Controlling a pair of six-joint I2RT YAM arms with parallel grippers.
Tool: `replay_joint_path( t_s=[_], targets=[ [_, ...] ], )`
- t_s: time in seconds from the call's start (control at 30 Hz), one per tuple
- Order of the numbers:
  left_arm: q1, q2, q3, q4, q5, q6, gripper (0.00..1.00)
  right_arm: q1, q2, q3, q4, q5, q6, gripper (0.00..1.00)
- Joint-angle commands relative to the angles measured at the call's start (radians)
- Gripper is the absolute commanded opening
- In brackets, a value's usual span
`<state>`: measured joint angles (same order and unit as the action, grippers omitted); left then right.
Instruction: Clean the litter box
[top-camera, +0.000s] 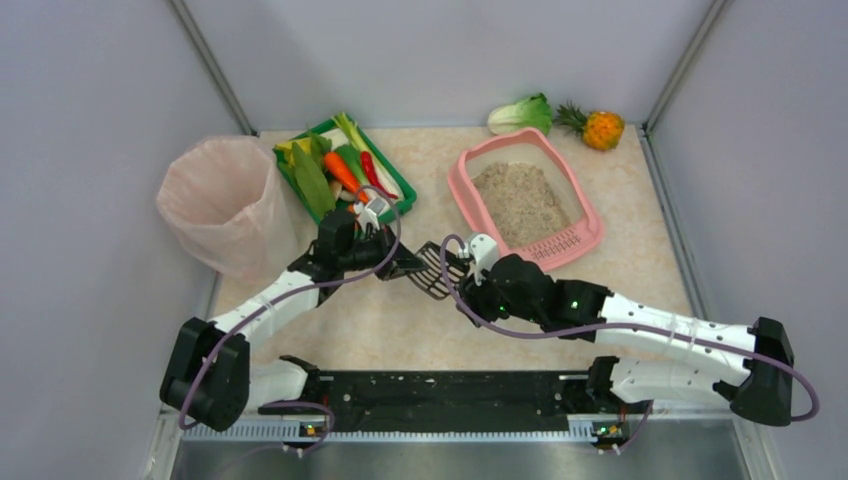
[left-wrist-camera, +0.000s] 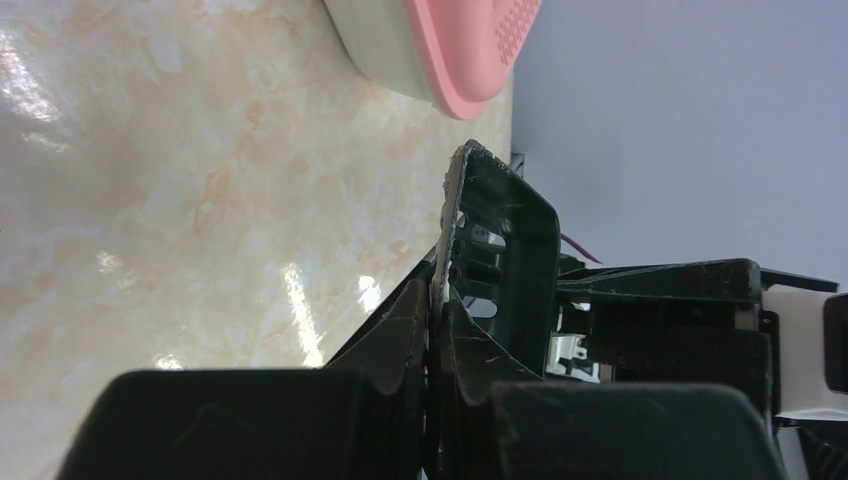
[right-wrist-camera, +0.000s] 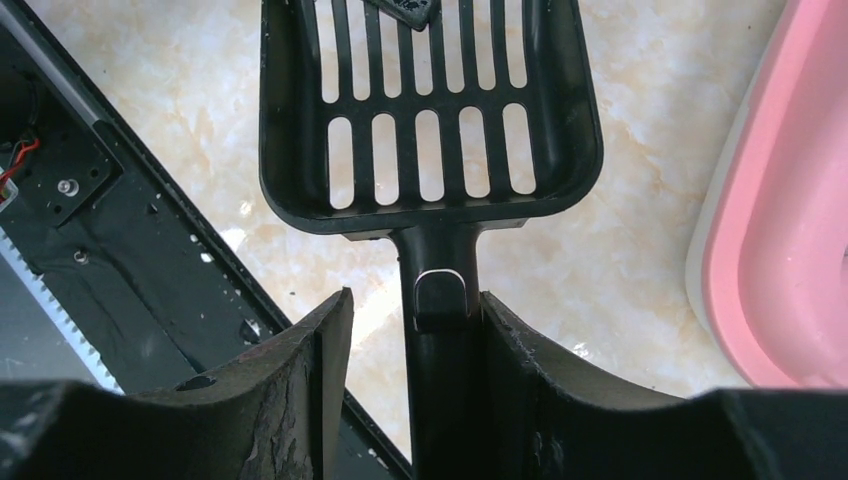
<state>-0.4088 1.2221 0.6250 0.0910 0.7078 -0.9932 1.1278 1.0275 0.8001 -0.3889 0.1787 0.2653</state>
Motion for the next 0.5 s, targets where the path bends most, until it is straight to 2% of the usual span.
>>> replay_joint_path(
  t_s=[0.0, 0.17, 0.27, 0.47],
  targets=[
    [0.014, -0.006, -0.014, 0.195, 0.042, -0.119, 0.00, -0.004, -0.023, 0.001, 0.054, -0.047, -0.011, 0.47],
    [0.033, -0.005, -0.028, 0.243, 0.064, -0.148, 0.00, -0.018, -0.037, -0.005, 0.062, -0.044, -0.012, 0.45],
    [0.038, -0.006, -0.028, 0.235, 0.069, -0.134, 0.00, -0.028, -0.044, -0.001, 0.061, -0.043, -0.016, 0.41],
    [0.065, -0.002, -0.072, 0.308, 0.089, -0.180, 0.00, -0.032, -0.059, 0.024, 0.055, -0.043, -0.024, 0.40]
  ],
)
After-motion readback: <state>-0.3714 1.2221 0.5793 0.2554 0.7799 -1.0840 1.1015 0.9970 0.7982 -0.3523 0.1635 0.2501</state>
